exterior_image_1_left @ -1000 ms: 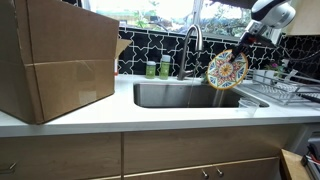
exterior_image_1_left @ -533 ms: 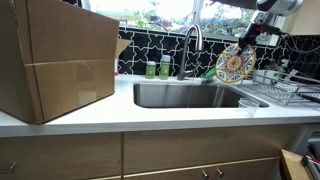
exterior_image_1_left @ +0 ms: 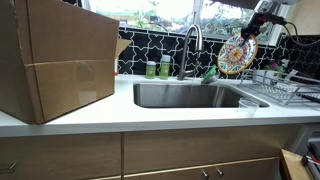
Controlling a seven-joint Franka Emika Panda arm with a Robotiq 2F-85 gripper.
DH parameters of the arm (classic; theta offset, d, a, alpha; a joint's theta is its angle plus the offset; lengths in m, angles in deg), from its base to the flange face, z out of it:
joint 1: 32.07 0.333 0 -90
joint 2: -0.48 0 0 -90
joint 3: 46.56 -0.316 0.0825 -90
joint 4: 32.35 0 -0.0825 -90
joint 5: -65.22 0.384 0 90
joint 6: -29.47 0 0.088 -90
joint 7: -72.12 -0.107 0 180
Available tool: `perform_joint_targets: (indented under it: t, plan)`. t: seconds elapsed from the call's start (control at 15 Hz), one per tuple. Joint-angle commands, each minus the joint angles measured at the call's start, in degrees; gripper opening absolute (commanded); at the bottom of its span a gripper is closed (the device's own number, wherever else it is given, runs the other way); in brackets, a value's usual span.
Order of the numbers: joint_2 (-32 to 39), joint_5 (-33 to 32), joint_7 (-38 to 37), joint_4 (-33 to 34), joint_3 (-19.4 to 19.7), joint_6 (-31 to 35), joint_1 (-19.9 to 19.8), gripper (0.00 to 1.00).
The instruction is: Pick up the plate from the sink and rinse it with running water, put the plate on the dish rack
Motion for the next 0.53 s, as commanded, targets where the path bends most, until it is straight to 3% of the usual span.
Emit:
perform_joint_targets:
  t: [0.0,0.47]
  plan:
    - [-0.9,0.0,0.7,2.9,0.8,-1.3,-0.7,0.03]
    - [-2.6,-2.8,2.3,4.8,4.0,-1.0,-3.2,0.03]
